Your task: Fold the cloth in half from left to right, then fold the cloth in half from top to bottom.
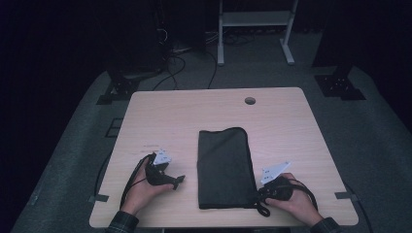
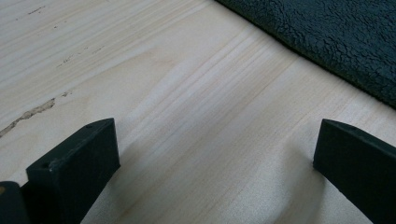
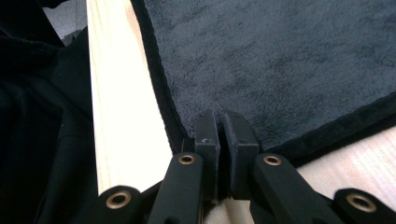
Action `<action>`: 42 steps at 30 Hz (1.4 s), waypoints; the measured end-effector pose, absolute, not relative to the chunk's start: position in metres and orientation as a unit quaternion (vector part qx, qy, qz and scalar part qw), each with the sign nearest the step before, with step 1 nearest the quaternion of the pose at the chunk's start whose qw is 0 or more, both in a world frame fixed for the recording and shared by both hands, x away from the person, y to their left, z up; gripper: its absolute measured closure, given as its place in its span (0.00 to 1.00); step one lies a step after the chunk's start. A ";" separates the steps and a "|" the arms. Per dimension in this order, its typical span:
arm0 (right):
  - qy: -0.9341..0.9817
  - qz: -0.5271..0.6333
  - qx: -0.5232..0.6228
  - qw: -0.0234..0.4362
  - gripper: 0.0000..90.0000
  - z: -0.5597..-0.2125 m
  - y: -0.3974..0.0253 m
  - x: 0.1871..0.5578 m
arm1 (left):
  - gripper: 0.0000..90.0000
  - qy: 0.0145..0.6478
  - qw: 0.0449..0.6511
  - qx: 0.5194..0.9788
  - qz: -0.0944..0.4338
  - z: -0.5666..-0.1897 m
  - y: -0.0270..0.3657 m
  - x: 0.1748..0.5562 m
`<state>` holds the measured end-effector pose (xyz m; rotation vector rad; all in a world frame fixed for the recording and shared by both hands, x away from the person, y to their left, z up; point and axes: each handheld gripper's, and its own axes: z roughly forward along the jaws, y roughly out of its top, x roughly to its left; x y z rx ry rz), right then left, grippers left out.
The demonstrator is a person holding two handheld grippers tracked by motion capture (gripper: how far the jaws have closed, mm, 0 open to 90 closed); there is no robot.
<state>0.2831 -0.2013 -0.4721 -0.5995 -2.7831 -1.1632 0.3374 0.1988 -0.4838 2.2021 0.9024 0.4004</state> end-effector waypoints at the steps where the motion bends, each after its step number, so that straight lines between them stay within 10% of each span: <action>1: -0.904 -0.379 -0.194 0.033 0.91 -0.472 -0.202 0.284 | 0.00 0.349 0.356 0.853 0.155 -0.484 0.199 0.337; 10: -0.871 -0.421 -0.250 -0.051 0.45 -0.461 -0.205 0.311 | 0.13 0.353 0.356 0.851 0.153 -0.478 0.194 0.341; 42: -0.820 -0.427 -0.356 -0.134 0.41 -0.451 -0.203 0.442 | 0.49 0.374 0.362 0.835 0.179 -0.470 0.119 0.481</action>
